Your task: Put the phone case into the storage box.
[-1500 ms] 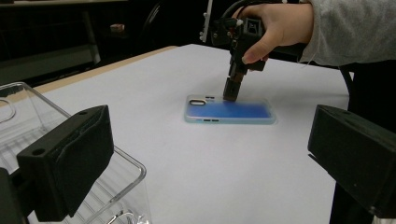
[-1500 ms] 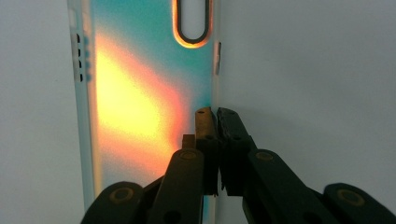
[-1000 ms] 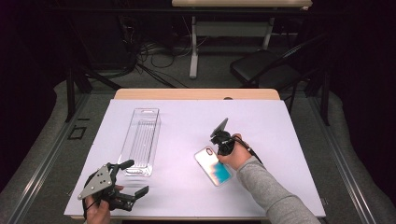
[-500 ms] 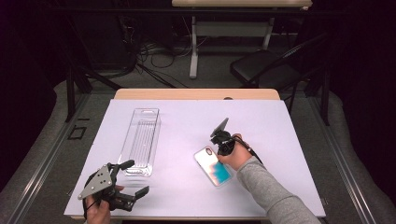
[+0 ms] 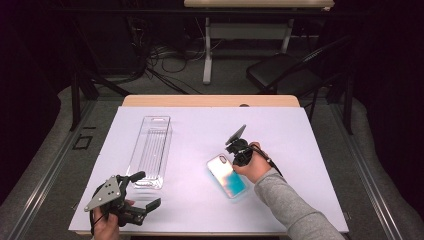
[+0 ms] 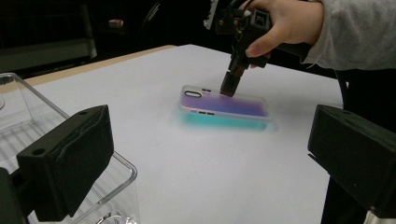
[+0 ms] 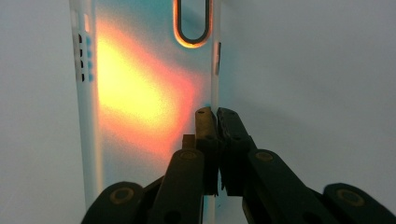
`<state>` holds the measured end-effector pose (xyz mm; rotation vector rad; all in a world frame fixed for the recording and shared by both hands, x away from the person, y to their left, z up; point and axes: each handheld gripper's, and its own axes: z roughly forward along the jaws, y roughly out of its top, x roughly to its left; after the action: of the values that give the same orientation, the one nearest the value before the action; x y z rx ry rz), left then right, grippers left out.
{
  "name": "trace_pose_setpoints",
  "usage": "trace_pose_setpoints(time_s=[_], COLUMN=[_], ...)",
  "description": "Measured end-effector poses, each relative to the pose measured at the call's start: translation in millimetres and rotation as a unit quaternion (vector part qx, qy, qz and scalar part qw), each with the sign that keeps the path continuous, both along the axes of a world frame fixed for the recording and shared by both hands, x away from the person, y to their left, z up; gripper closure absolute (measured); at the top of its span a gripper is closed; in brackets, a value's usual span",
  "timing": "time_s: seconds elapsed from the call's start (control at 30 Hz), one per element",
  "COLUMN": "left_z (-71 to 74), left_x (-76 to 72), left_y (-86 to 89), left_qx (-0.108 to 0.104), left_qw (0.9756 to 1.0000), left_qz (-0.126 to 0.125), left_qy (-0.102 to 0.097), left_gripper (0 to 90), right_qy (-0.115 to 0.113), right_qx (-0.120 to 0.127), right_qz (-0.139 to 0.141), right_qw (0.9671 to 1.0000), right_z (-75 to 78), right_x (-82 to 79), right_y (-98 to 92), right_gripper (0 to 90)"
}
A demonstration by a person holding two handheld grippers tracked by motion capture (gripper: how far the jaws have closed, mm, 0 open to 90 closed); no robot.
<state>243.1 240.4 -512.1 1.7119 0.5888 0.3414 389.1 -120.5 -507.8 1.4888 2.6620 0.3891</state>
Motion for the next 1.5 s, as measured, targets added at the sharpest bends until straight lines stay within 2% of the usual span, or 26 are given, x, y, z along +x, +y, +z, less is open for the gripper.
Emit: trace_pose_setpoints(time_s=[0.1,0.13,0.23,0.27,0.33,0.5,0.63,0.7,0.73,0.77,0.8,0.87,0.9,1.07,1.1,1.17,1.23,1.33,1.47,1.5], left_z=[-0.1,0.3,1.3,1.1,0.7,0.6,0.4,0.0,0.2,0.4,0.4,0.4,0.4,1.5,1.3,1.9,1.4,1.3,1.9,2.2], left_x=[-0.3,-0.5,-1.3,-0.9,-0.8,-0.2,0.5,0.8,0.7,0.8,0.9,1.1,1.4,1.0,1.0,0.8,1.4,2.6,3.8,4.0], left_y=[-1.7,-2.5,-5.3,-6.7,-8.7,-11.2,-12.3,-14.1,-14.7,-15.4,-16.1,-18.0,-18.7,-20.8,-21.4,-22.4,-23.7,-25.5,-29.2,-30.1], left_qx=[-0.011,-0.012,-0.01,-0.011,-0.005,-0.002,-0.003,-0.009,-0.009,-0.009,-0.009,-0.01,-0.009,-0.013,-0.019,-0.017,-0.02,-0.017,-0.015,-0.013], left_qw=[0.9999,0.9999,0.9999,0.9999,0.9997,0.9996,0.9993,0.9993,0.9992,0.9991,0.9991,0.999,0.999,0.9989,0.9988,0.9988,0.9985,0.9983,0.9983,0.9983], left_qz=[-0.001,-0.003,-0.005,-0.006,-0.005,-0.006,-0.007,-0.009,-0.009,-0.011,-0.013,-0.007,-0.007,-0.008,-0.011,-0.01,-0.011,-0.01,-0.007,-0.006], left_qy=[0.006,0.006,0.009,0.012,0.022,0.027,0.035,0.036,0.038,0.039,0.04,0.043,0.044,0.043,0.043,0.044,0.049,0.055,0.056,0.056], left_gripper=[0.3,0.3,0.3,0.3,0.3,0.3,0.3,0.3,0.3,0.3,0.3,0.3,0.2,0.3,0.2,0.2,0.2,0.3,0.4,0.5], right_qy=[0.003,-0.004,-0.007,-0.016,-0.017,-0.033,-0.048,-0.047,-0.046,-0.066,-0.057,-0.061,-0.069,-0.088,-0.085,-0.097,-0.093,-0.108,-0.109,-0.117], right_qx=[-0.004,0.003,-0.001,0.01,0.009,0.017,0.024,0.026,0.022,0.041,0.033,0.035,0.043,0.048,0.042,0.046,0.039,0.05,0.046,0.049], right_qz=[-0.002,-0.001,0.003,-0.002,-0.001,-0.005,-0.003,-0.007,0.0,-0.006,-0.005,-0.003,-0.008,-0.003,0.003,0.003,0.007,0.007,0.012,0.013], right_qw=[1.0,1.0,1.0,0.9998,0.9998,0.9993,0.9986,0.9985,0.9987,0.997,0.9978,0.9975,0.9967,0.995,0.9955,0.9943,0.9949,0.9929,0.9929,0.9918], right_z=[5.1,5.2,9.3,8.8,11.5,16.3,20.2,23.4,25.7,23.3,26.6,29.3,29.3,34.3,36.2,35.8,38.8,38.2,39.5,38.5], right_x=[-1.8,-2.1,-2.9,-3.7,-3.9,-5.8,-7.2,-8.4,-7.9,-8.8,-9.3,-10.7,-12.3,-17.1,-18.1,-20.6,-23.6,-27.3,-31.0,-31.3], right_y=[1.2,1.2,1.0,1.3,0.7,0.0,-1.1,-1.1,-2.3,-2.0,-2.3,-2.9,-2.4,-2.6,-2.7,-1.3,-0.6,0.8,1.4,1.3], right_gripper=[88.0,88.1,88.0,88.0,88.0,88.0,88.0,88.0,88.0,88.0,88.0,88.1,88.0,88.0,88.0,88.0,88.0,88.0,88.0,88.0])
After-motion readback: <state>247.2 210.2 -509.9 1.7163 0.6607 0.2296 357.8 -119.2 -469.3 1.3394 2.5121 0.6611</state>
